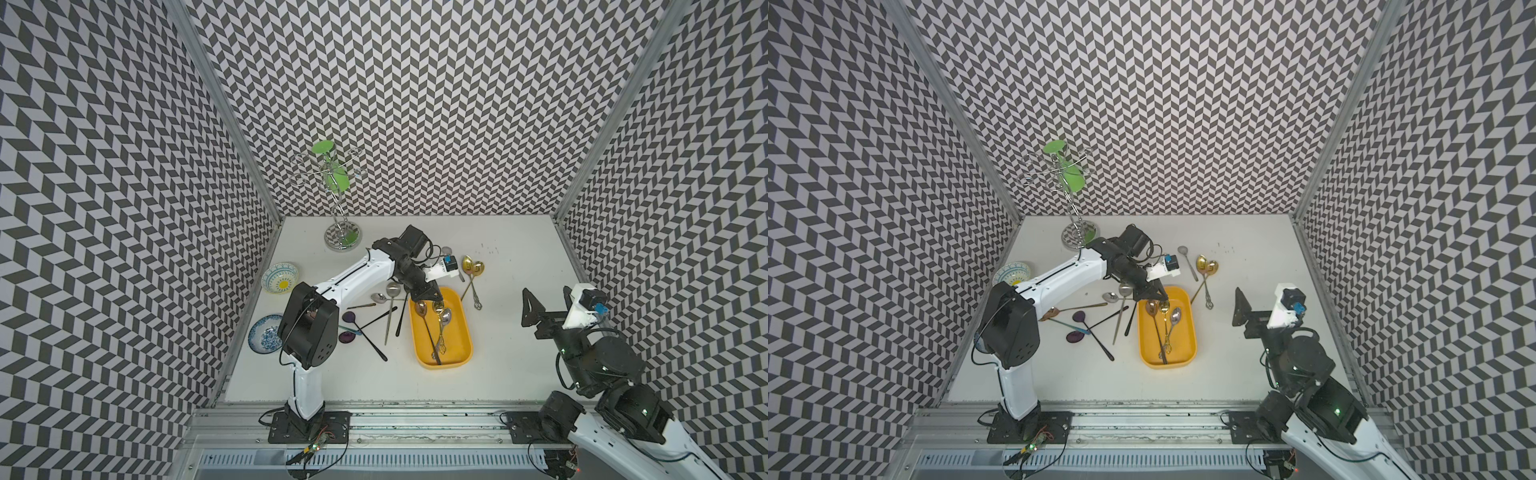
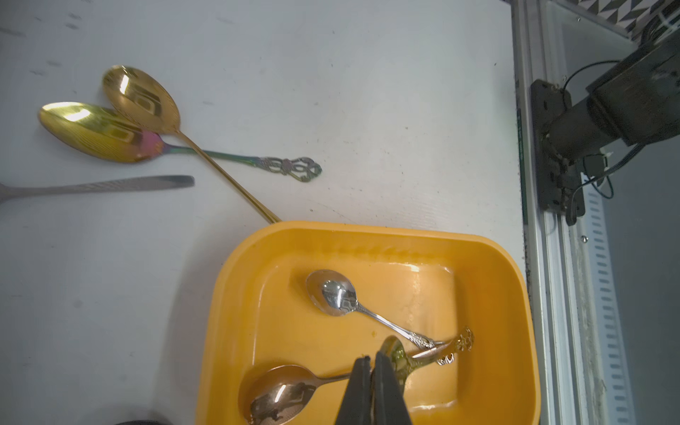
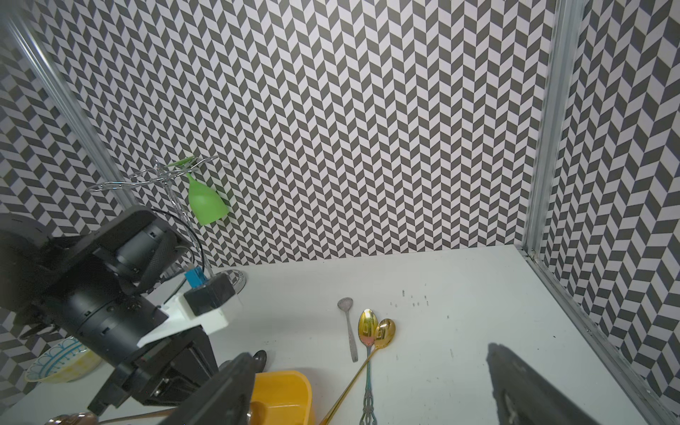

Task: Put the spoon into the storage box
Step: Place the spoon in the storage box.

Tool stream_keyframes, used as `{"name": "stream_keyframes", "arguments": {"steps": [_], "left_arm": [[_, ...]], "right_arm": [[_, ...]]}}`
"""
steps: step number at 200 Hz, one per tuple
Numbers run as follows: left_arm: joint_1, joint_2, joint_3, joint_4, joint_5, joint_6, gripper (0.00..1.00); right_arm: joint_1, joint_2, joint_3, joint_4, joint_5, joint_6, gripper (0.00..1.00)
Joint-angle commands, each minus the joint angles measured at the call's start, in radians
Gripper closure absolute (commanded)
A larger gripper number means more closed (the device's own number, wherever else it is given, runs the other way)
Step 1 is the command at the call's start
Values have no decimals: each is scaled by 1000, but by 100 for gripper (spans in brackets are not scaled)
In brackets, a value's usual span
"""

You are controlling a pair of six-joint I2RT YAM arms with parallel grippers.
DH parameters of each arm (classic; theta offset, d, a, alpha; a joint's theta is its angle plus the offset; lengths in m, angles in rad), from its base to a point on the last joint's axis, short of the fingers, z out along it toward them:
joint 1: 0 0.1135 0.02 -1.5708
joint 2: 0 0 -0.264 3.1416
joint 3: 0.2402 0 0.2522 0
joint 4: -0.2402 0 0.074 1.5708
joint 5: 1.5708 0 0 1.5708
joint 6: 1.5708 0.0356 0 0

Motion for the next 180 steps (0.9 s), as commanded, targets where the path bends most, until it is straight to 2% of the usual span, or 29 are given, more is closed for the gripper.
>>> {"name": "stream_keyframes", "arguments": {"steps": [1,51,60,101,106,131,149,156,180], "left_arm": [[-11,-19,-5,37,-35,32,100],[-11,-24,-13,73,-82,42,100],[-11,-24,-14,74,-86,43,97],[-13,-39,-13,68,-99,48,67],[-13,-48,-20,77,-105,47,59],[-4,-92,-40,113,-102,20,36],[5,-115,-49,125,-90,9,29],[10,-123,-54,131,-90,1,22],[40,-138,-60,139,-65,-30,20]], "right_arm": [[-8,-13,-8,52,-5,-9,1],[-10,-16,-9,52,-8,-11,1],[-10,-16,-8,52,-12,-13,1],[-12,-19,-10,53,-11,-12,1],[-12,-19,-9,53,-13,-12,1],[-13,-21,-9,52,-4,-8,1],[-13,-18,-10,54,-13,-12,1],[-13,-16,-10,52,-14,-11,1],[-15,-19,-8,52,-2,-8,1]]}}
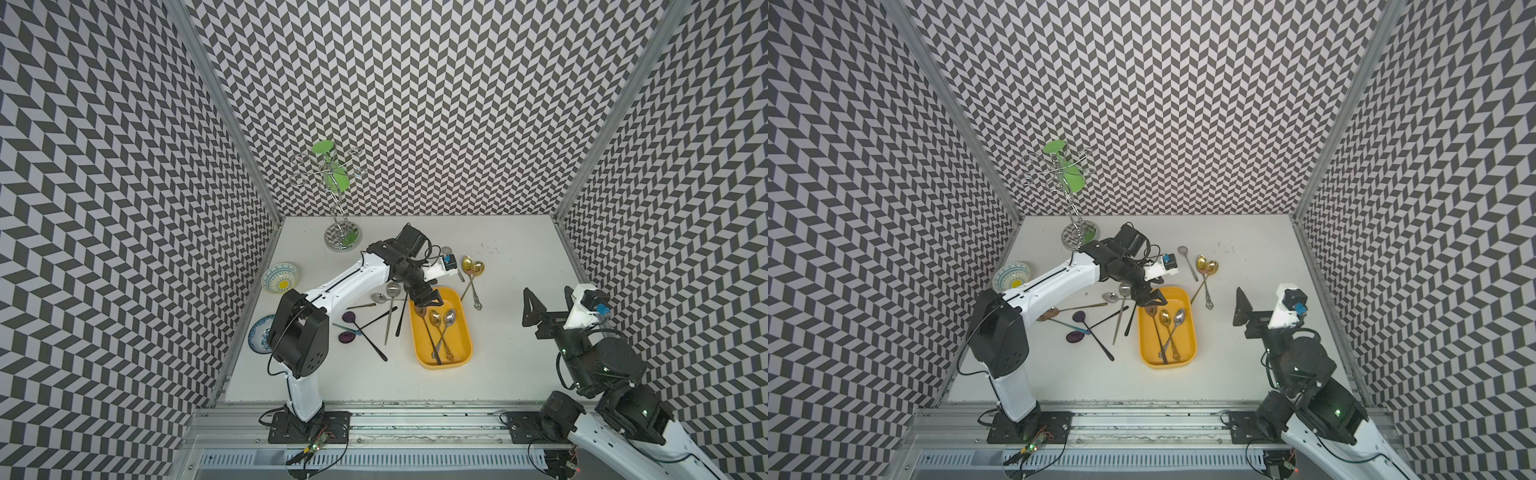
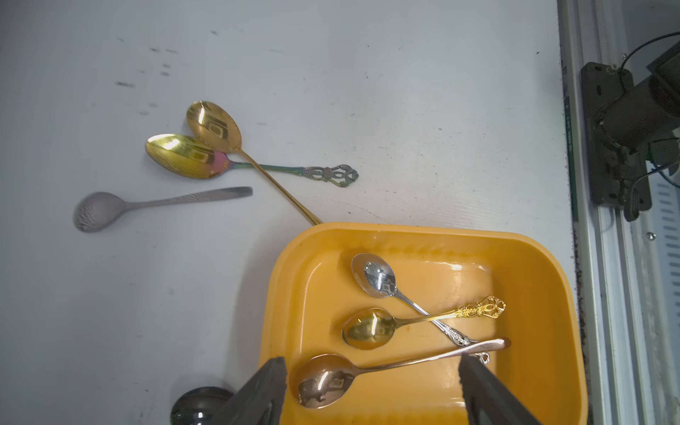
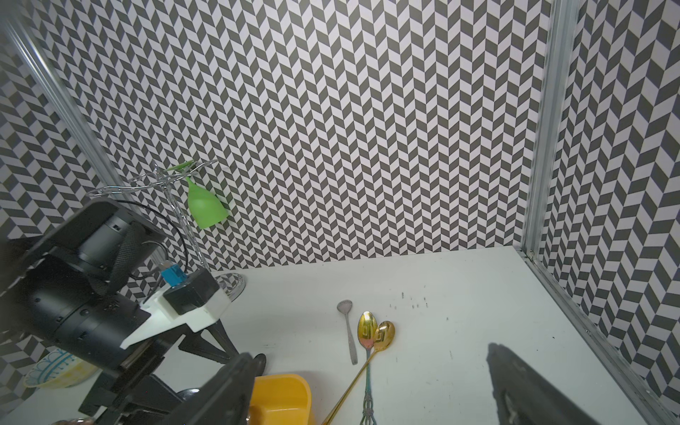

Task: Put the spoon into the storage box
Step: Place the spoon in the storage box.

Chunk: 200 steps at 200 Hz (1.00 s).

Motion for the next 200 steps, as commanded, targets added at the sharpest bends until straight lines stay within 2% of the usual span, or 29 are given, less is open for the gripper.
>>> {"name": "stream_keyframes", "arguments": {"steps": [1,10,13,16,20,52,114,147,200], "left_arm": [[33,-39,-10,34,38,-34,20],[50,-52,-20,39,57,-41,19],[56,-55,-26,43,64,-47,14],[61,-61,-32,49,67,-51,2],[70,-70,-43,61,71,-62,0],[144,-128,-115,133,103,-129,0],[286,-215,-275,306,82,-304,0],[329,-196,-300,328,66,-340,0],[358,-180,-364,377,15,-347,0]], "right_arm": [[-9,-12,-5,46,2,-9,1],[-11,-11,-7,47,-2,-11,1],[-11,-10,-7,47,-5,-12,1],[-11,-9,-7,48,-7,-12,1],[-11,-9,-7,48,-9,-13,1],[-16,-8,-7,49,1,-11,1],[-25,-5,-8,51,-10,-15,1],[-28,-13,-8,51,-6,-13,1],[-26,-1,-12,49,-101,-15,1]]}}
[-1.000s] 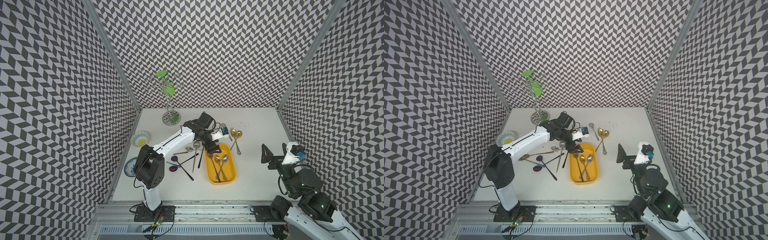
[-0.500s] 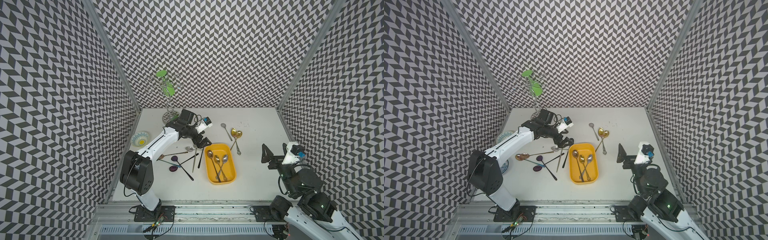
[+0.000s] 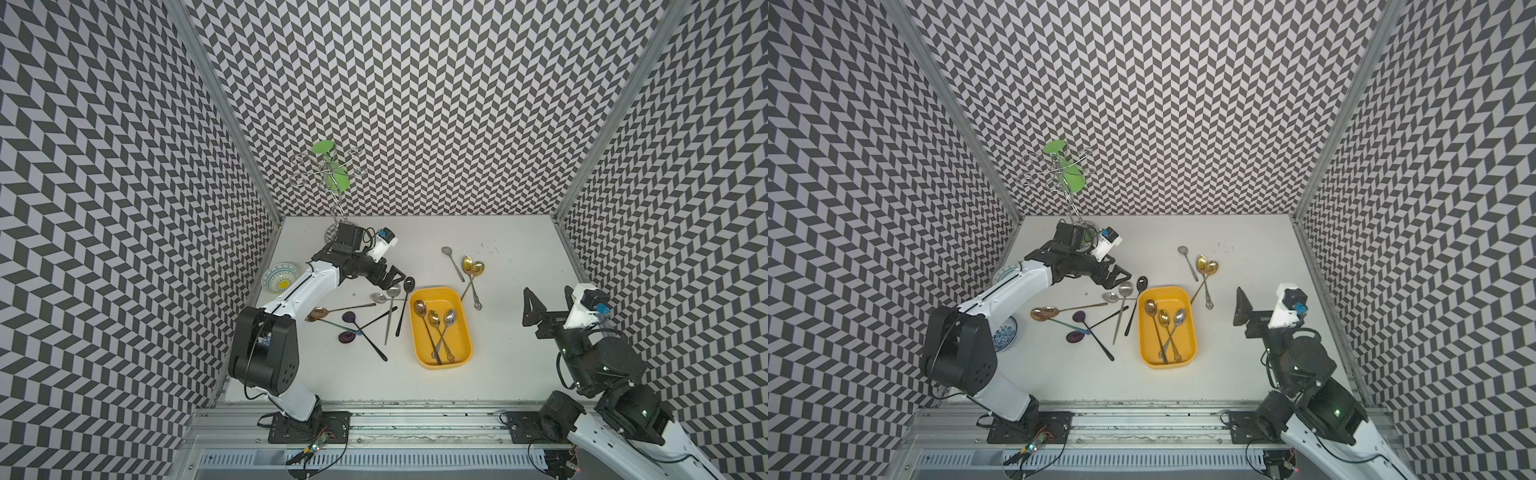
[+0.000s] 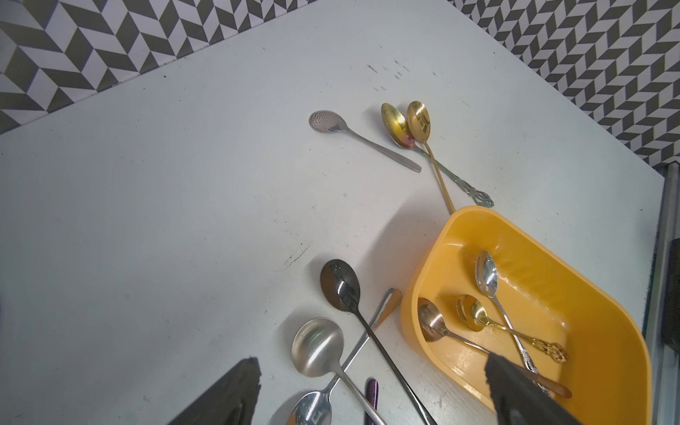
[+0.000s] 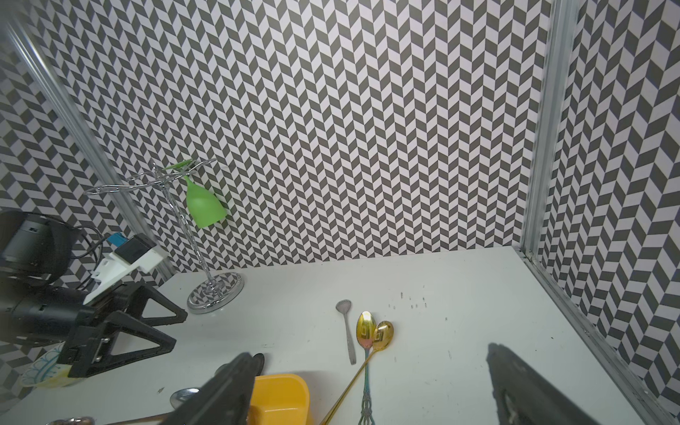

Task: Put the spoon into the storage box
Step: Place the spoon in the storage box, then pick up the spoon from the center of the board.

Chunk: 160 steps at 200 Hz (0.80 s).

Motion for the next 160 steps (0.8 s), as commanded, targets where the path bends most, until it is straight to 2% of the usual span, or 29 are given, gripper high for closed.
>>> {"name": "stream_keyframes", "arguments": {"steps": [1,51,67,103,160], "left_arm": [[13,10,-25,50,-25,-16,0],[32,51,-20,48,-46,-27,0],[32,68,-6,38,-47,-25,0],[34,114,15,20,-45,-22,2],[34,237,82,-41,-12,-28,7]], "right_arm": [[-6,0,-12,49,-63,-11,1],[5,107,-4,51,-376,-36,1],[19,158,15,35,-440,-54,1],[58,201,34,4,-434,-52,1],[59,84,12,9,-357,-32,1]]}}
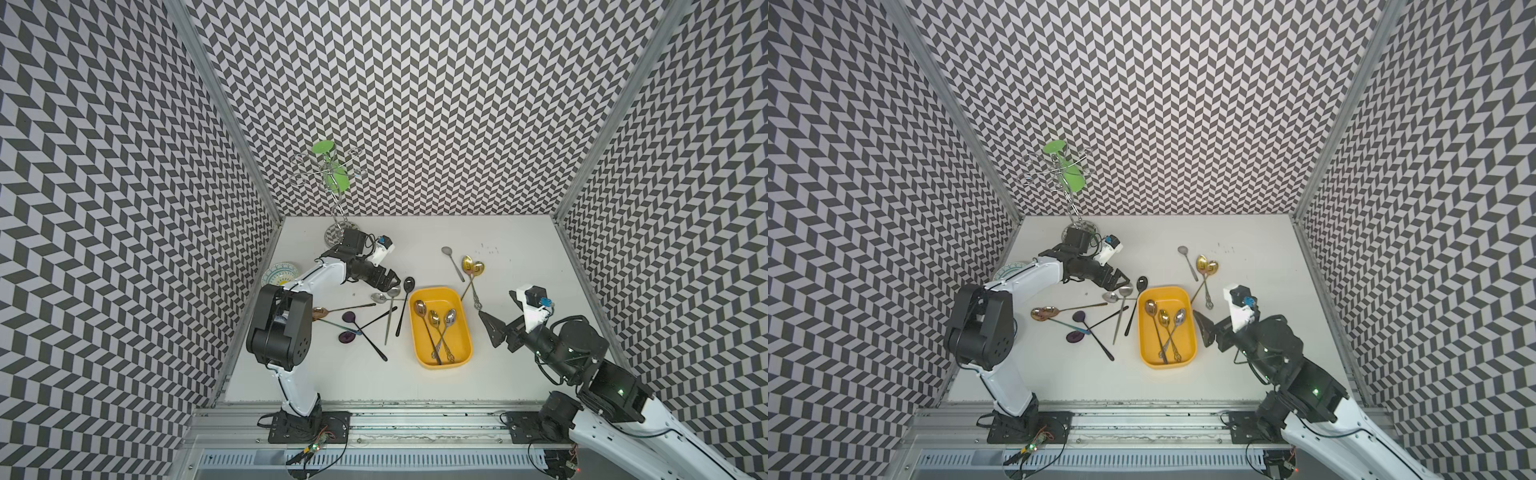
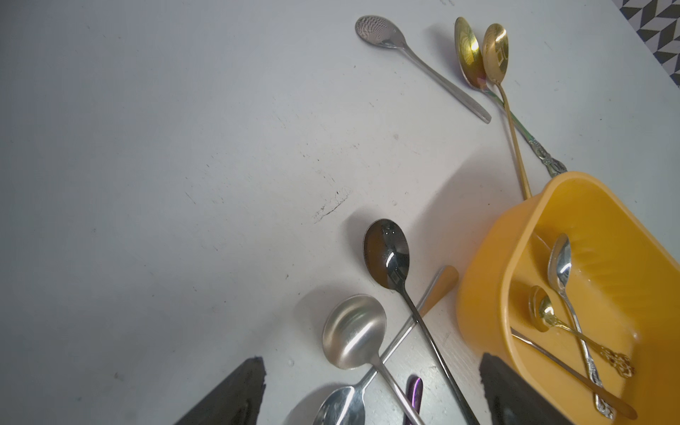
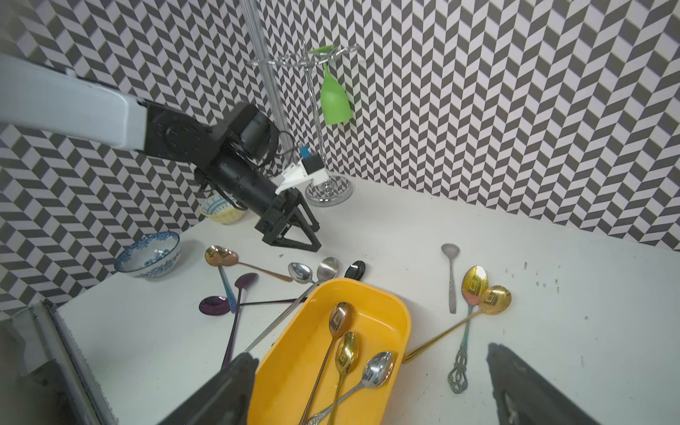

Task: Put the spoon into the storage box
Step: Pick up the spoon from the center of the board.

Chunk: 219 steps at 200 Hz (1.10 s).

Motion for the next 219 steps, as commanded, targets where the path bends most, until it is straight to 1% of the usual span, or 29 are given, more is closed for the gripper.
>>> {"name": "stream_keyframes", "arguments": {"steps": [1,17,40,58,86,112,132,148,173,177,188,201,219], "left_arm": [[6,42,46,-45,35,-6,7],[8,82,76,-67,26,-10,9],[21,150,110,-93,63,-19,12],[28,195,147,-121,64,-19,14],[38,237,165,-133,85,-24,16],[44,271,191,-151,94,-21,17],[47,309,214,-174,136,-14,22],[47,338,235,-196,161,-7,30],[47,355,232,-199,186,-3,37],[47,358,231,-200,189,-3,40],[47,365,234,-205,192,-2,44],[47,362,234,-207,190,-2,47],[47,351,213,-194,195,-5,49]], "right_arm": [[4,-51,8,39,35,4,1],[4,-66,7,39,41,8,1],[4,-48,8,42,18,-2,1],[5,-42,9,41,18,-1,1],[5,-44,8,44,10,-3,1],[5,-56,7,42,33,5,1],[5,-56,4,48,25,0,1],[5,-62,4,46,36,3,1],[4,-66,2,48,35,2,1],[5,-65,2,48,32,1,1],[4,-67,2,48,33,1,1],[4,-74,0,47,46,6,1],[4,-77,-1,51,43,3,1]]}}
